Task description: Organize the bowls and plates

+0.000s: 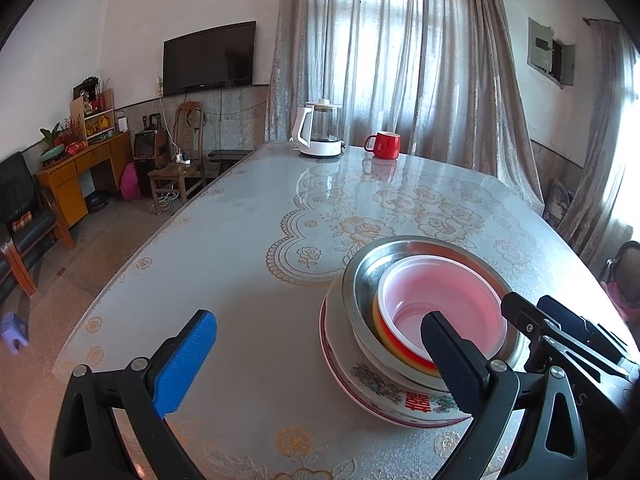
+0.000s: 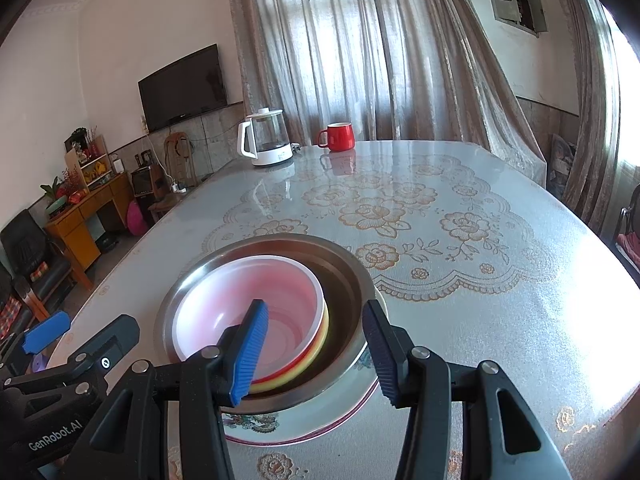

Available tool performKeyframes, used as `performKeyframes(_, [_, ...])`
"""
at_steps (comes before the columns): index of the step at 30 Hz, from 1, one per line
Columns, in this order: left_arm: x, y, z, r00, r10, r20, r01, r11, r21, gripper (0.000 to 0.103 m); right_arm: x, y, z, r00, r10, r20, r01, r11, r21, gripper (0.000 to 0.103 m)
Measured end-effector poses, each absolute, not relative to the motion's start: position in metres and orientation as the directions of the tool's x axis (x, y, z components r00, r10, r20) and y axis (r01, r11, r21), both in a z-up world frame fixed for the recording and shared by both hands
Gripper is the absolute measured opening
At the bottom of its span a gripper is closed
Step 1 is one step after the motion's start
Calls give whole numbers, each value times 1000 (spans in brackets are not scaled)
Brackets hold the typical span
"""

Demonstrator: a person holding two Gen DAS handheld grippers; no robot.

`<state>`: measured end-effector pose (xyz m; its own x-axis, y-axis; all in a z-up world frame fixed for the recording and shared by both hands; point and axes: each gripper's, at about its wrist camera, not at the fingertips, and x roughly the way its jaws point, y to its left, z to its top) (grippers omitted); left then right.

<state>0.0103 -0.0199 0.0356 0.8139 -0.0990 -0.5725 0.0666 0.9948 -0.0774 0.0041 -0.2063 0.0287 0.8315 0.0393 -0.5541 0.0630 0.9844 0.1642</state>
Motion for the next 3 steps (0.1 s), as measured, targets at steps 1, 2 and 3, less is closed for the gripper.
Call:
performKeyframes(1, [11,-19,35,810,-103,-577,68,994,-83,103,4,-207,28,831,39,-554,63,984,165,50])
performKeyframes(2, [12,-20,35,809,-100,-579,66,995,-80,103,5,-208,28,831,40,-555,63,984,166,50])
performKeyframes(3, [13,-20,35,810,-98,-579,67,995,-75,103,5,-208,28,831,41,-554,64,984,168,50])
